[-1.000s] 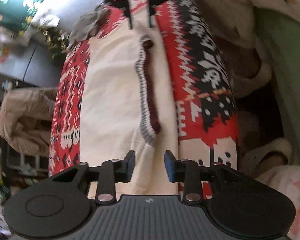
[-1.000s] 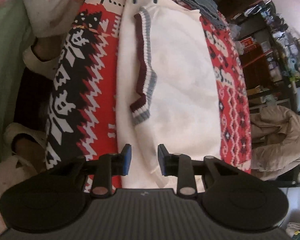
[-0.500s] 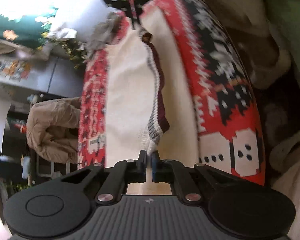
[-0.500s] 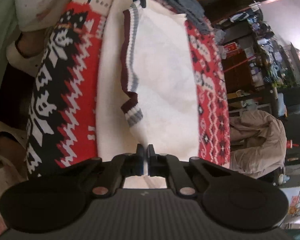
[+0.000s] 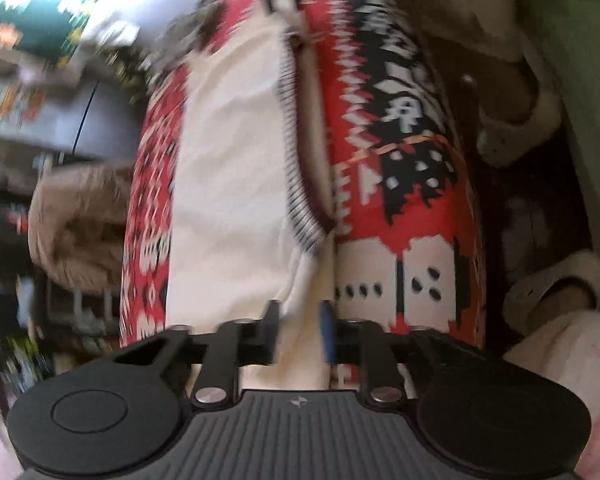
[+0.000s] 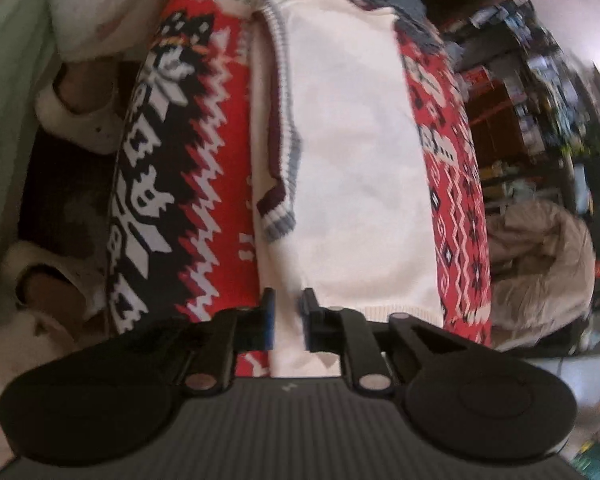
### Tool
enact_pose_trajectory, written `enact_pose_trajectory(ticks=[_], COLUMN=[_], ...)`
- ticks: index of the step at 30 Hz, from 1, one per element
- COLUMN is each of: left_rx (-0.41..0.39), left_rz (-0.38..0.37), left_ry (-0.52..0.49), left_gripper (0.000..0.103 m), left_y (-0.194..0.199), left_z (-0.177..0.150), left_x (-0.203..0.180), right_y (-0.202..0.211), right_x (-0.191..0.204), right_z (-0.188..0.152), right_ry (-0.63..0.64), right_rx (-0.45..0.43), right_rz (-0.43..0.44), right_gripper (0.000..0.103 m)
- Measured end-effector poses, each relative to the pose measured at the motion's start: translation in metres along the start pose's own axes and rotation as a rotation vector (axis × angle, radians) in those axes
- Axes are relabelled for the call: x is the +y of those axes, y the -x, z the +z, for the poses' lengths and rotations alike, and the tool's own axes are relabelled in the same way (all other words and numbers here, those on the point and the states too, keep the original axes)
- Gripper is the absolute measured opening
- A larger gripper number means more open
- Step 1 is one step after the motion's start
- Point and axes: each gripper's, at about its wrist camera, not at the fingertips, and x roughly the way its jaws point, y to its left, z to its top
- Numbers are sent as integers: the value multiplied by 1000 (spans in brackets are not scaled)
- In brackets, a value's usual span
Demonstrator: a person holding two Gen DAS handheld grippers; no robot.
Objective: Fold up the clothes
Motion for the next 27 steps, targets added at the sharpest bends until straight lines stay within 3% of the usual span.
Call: enact_pose_trajectory(ticks=[3,10,14,17,22,27], left_rx=[18,24,-27,-55,-107,-167], left_rz=[19,64,38,32,72,100], left_ry=[155,729,1057,1260,1562,1823], left_gripper=[30,40,41,41,40,37], left_y=[9,-1,-16,-29,-48,-63], left_z=[-14,-50,-71,-85,-102,-117], left_x=[19,89,124,142,152,157], right_y=[14,19,14,-4,-31,-64], right_x=[-20,-100,-146,-167,-166,-160], right_z=[-11,-61,-99,-123,-156,-179], right_ry=[-166,-758,-1120,-1352,-1734,-1992], right_rx=[-27,-125,-178,-237,-377,-462], right_rz=[15,40,63,84,50,-11], right_gripper=[18,23,25,35,40,46])
